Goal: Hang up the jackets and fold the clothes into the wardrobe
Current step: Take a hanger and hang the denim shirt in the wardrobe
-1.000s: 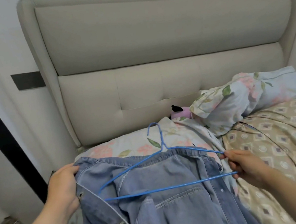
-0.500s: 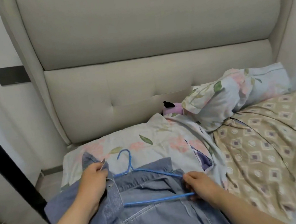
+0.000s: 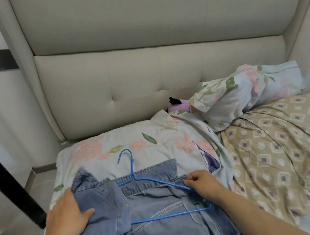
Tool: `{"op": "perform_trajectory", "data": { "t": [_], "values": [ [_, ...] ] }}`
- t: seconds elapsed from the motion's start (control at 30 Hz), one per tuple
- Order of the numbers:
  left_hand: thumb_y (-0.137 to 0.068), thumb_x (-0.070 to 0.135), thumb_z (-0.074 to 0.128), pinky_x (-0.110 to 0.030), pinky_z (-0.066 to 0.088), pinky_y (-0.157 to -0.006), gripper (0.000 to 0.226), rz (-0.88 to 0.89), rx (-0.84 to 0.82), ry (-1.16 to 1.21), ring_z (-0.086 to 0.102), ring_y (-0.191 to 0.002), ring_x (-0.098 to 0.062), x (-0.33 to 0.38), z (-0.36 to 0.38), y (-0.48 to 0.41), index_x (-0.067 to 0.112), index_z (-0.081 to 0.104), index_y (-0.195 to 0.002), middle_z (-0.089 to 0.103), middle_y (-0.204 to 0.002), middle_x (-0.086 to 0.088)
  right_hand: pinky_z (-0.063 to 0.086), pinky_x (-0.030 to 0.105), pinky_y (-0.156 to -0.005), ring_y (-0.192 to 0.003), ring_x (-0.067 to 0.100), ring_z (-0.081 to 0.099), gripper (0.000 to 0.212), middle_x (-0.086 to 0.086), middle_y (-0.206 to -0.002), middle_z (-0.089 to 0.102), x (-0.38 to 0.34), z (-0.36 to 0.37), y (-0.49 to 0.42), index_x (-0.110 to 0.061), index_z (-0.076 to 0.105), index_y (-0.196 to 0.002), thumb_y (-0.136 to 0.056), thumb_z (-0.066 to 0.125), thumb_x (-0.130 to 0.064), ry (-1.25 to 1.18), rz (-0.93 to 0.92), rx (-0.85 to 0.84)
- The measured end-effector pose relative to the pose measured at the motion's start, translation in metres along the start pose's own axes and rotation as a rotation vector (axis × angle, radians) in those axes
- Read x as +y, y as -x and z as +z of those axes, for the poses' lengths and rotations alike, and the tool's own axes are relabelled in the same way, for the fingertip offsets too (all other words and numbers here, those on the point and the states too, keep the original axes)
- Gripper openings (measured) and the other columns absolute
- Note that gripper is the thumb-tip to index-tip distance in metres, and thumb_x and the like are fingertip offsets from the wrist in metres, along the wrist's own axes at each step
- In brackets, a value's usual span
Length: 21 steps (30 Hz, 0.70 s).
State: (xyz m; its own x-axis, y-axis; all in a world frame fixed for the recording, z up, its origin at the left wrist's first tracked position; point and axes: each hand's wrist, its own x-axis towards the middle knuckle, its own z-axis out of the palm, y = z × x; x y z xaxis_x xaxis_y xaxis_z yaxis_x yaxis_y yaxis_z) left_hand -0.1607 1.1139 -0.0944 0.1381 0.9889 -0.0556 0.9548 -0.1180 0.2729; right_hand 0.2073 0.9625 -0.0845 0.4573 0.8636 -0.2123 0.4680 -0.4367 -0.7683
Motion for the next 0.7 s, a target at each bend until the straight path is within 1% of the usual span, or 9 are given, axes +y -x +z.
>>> {"op": "perform_trajectory", "data": {
  "t": [0.07,0.13,0.17,0.27,0.4,0.5,0.6,0.67,0.7],
  "values": [
    [-0.076,0.056,0.070,-0.035,0.045,-0.094,0.067,-0.047,-0.176,0.054,0.056,-0.118,-0.027,-0.003,0.004,-0.002,0.016,0.045,-0.125,0.059,-0.129,-0.005,0.028,0.025,-0.052,-0.053,0.013,0.030,0.043,0.001,-0.054,0.033,0.001,-0.005,0.001,-0.010,0.040,-0.056,-0.089,0.067,-0.014,-0.064,-0.029,0.063],
    [-0.085,0.054,0.062,-0.032,0.046,-0.092,0.053,-0.030,-0.230,0.123,0.057,-0.116,-0.026,-0.008,0.009,-0.002,0.021,0.048,-0.124,0.060,-0.129,-0.004,0.033,0.028,-0.056,-0.054,0.013,0.036,0.037,0.001,-0.055,0.042,-0.004,-0.016,-0.001,-0.001,0.051,-0.059,-0.091,0.065,-0.015,-0.081,-0.051,0.133],
    [-0.089,0.053,0.056,-0.033,0.047,-0.091,0.045,0.016,-0.228,0.103,0.058,-0.114,-0.025,-0.013,0.013,-0.003,0.025,0.049,-0.124,0.061,-0.128,-0.002,0.036,0.025,-0.056,-0.052,0.008,0.041,0.033,-0.004,-0.054,0.048,-0.009,-0.023,-0.003,-0.004,0.057,-0.061,-0.091,0.065,-0.016,-0.058,-0.070,0.173],
    [-0.096,0.056,0.039,-0.032,0.048,-0.082,0.033,0.204,-0.112,-0.075,0.062,-0.102,-0.020,-0.020,0.011,-0.004,0.032,0.053,-0.113,0.065,-0.116,0.003,0.036,0.012,-0.052,-0.053,-0.002,0.052,0.030,-0.011,-0.056,0.057,-0.031,-0.050,-0.004,-0.025,0.062,-0.064,-0.093,0.064,-0.015,0.048,-0.183,0.247],
    [-0.097,0.042,0.039,-0.032,0.045,-0.064,0.020,0.371,0.083,-0.132,0.063,-0.083,-0.020,-0.009,-0.017,-0.010,0.029,0.054,-0.094,0.062,-0.089,0.002,0.038,0.019,-0.056,-0.060,0.009,0.051,0.022,-0.002,-0.063,0.061,-0.068,-0.093,-0.002,-0.017,0.065,-0.070,-0.093,0.064,-0.016,0.147,-0.209,0.215],
    [-0.093,0.028,0.046,-0.032,0.034,-0.055,0.005,0.373,0.171,-0.225,0.061,-0.074,-0.022,0.012,-0.037,-0.012,0.026,0.043,-0.090,0.051,-0.076,0.003,0.039,0.026,-0.057,-0.061,0.011,0.048,0.023,0.001,-0.064,0.058,-0.103,-0.122,0.006,-0.013,0.065,-0.070,-0.092,0.064,-0.015,0.008,-0.130,0.070],
    [-0.095,0.040,0.045,-0.032,0.039,-0.058,0.013,0.314,0.160,-0.077,0.063,-0.082,-0.025,0.019,-0.041,-0.012,0.027,0.046,-0.093,0.063,-0.091,0.000,0.045,0.022,-0.052,-0.058,0.013,0.051,0.022,0.006,-0.068,0.056,-0.108,-0.113,0.019,-0.014,0.060,-0.075,-0.097,0.058,-0.012,-0.278,-0.005,-0.245],
    [-0.096,0.045,0.046,-0.032,0.039,-0.060,0.018,0.273,0.116,0.027,0.059,-0.081,-0.022,0.014,-0.035,-0.011,0.028,0.049,-0.091,0.064,-0.093,0.000,0.051,0.026,-0.053,-0.061,0.018,0.056,0.022,0.010,-0.074,0.060,-0.096,-0.091,0.028,-0.012,0.060,-0.080,-0.101,0.052,-0.013,-0.211,0.060,-0.542],
    [-0.096,0.044,0.048,-0.032,0.038,-0.061,0.019,0.267,0.081,0.076,0.055,-0.078,-0.020,0.010,-0.030,-0.010,0.029,0.046,-0.085,0.062,-0.091,0.000,0.053,0.028,-0.056,-0.064,0.019,0.059,0.023,0.009,-0.079,0.065,-0.088,-0.082,0.029,-0.012,0.064,-0.083,-0.101,0.050,-0.016,-0.132,0.061,-0.578]
  ]
}}
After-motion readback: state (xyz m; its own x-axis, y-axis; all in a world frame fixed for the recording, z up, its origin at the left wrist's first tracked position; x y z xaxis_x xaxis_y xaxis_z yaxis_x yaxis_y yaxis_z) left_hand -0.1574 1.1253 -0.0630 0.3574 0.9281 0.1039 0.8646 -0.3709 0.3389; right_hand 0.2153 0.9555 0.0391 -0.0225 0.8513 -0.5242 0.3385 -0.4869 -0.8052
